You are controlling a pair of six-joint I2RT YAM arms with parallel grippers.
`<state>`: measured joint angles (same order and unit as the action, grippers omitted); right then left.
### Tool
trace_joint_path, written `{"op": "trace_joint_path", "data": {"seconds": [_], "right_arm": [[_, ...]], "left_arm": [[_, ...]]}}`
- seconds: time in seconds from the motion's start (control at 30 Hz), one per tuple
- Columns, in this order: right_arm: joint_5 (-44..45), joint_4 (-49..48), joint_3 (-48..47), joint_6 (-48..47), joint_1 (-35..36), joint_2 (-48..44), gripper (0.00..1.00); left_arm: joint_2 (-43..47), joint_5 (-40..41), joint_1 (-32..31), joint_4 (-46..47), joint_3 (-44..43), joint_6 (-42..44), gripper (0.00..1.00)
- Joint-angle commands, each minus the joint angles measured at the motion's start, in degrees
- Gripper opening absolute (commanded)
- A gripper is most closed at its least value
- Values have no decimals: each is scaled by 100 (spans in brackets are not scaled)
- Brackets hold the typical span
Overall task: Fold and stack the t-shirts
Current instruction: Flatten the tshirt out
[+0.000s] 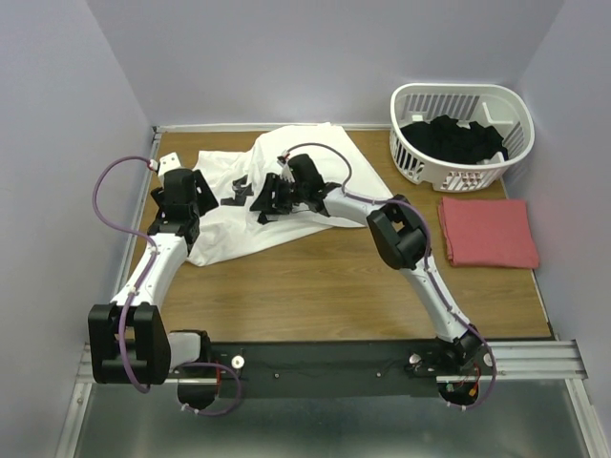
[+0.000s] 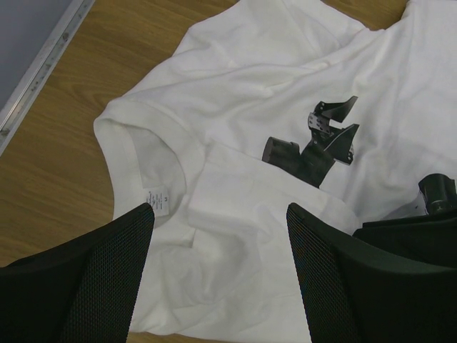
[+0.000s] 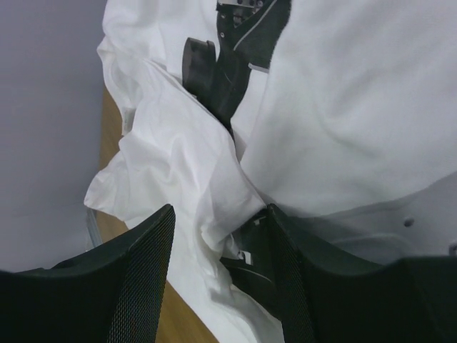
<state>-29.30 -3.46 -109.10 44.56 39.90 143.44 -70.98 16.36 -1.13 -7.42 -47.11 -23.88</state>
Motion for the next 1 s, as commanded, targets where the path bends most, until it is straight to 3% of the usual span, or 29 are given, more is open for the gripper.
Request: {"op": "trace_joint_path", "data": {"seconds": [0.0, 0.13, 0.33, 0.47, 0.57, 0.63, 0.97], "right_arm": [[-207, -278, -305, 282, 123, 298, 61], [-234, -330, -410, 343, 158, 413, 59], [-322, -374, -779, 449, 185, 668, 47], [-462, -383, -850, 423, 211, 651, 18], [-655, -383, -552, 160, 290, 335, 2], [-936, -374, -272, -216, 360, -93, 0], [-2079, -155, 2883, -1801, 1213, -2223, 1]], "left_arm": [[102, 131, 16, 118, -44, 76, 83], [84, 122, 16, 109, -52, 94, 83], [84, 104, 16, 127, -52, 94, 83], [84, 113, 16, 118, -52, 111, 83], [93, 122, 16, 127, -52, 112, 83], [93, 122, 16, 118, -44, 103, 83], [120, 297, 42, 127, -61, 138, 83]]}}
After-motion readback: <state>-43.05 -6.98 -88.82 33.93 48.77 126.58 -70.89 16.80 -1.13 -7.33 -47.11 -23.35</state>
